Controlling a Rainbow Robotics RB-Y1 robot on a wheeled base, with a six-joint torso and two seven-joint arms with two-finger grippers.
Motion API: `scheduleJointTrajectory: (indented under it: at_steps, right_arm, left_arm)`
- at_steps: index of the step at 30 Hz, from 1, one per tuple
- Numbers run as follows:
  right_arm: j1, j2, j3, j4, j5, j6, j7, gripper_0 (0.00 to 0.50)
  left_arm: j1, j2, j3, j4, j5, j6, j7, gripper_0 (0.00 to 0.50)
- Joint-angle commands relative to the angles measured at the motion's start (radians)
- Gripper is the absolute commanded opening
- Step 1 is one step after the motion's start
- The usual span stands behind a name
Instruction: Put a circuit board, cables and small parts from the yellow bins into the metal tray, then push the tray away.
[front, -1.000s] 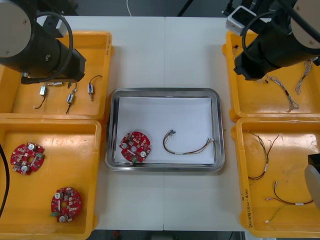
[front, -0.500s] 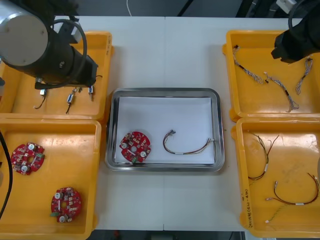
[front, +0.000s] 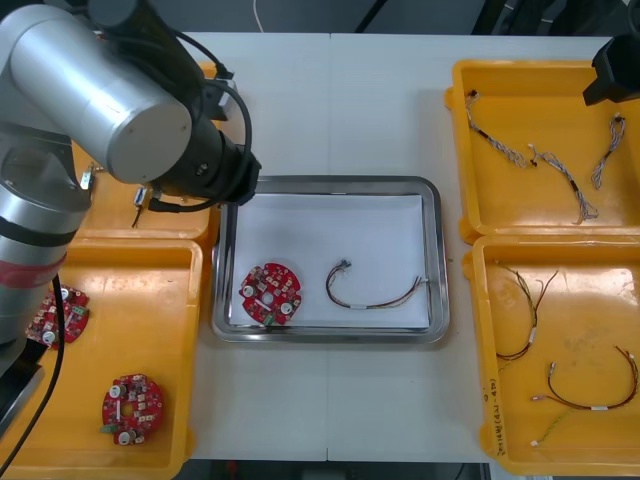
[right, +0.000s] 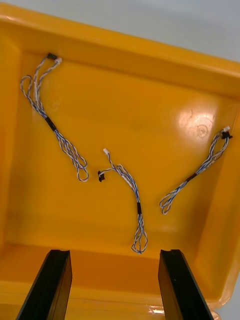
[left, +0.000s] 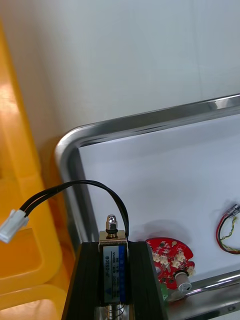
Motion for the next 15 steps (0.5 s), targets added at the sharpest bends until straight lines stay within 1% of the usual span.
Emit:
scheduleJointTrajectory:
  at_steps: [1,7,12,15]
  right_arm:
    - [-0.079,-0.067,-0.029,0.070,0.021,0.003,-0.065,0.500]
    - [-0.114,-0.083,-0.032,0.181,0.029,0.003,-0.166,0.500]
    - [-0.166,-0.102,-0.032,0.319,0.047,0.003,-0.226,0.500]
    - [-0.198,-0.118,-0.032,0.400,0.061,-0.033,-0.258,0.500]
  left_arm:
    - [-0.009,-0.046,-0.061,0.022,-0.028,-0.041,0.099,0.003]
    - [-0.027,-0.076,-0.105,0.103,-0.061,-0.082,0.097,0.002]
    - [-0.032,-0.084,-0.139,0.174,-0.092,-0.146,0.091,0.001]
    - [-0.032,-0.086,-0.153,0.206,-0.108,-0.180,0.088,0.002]
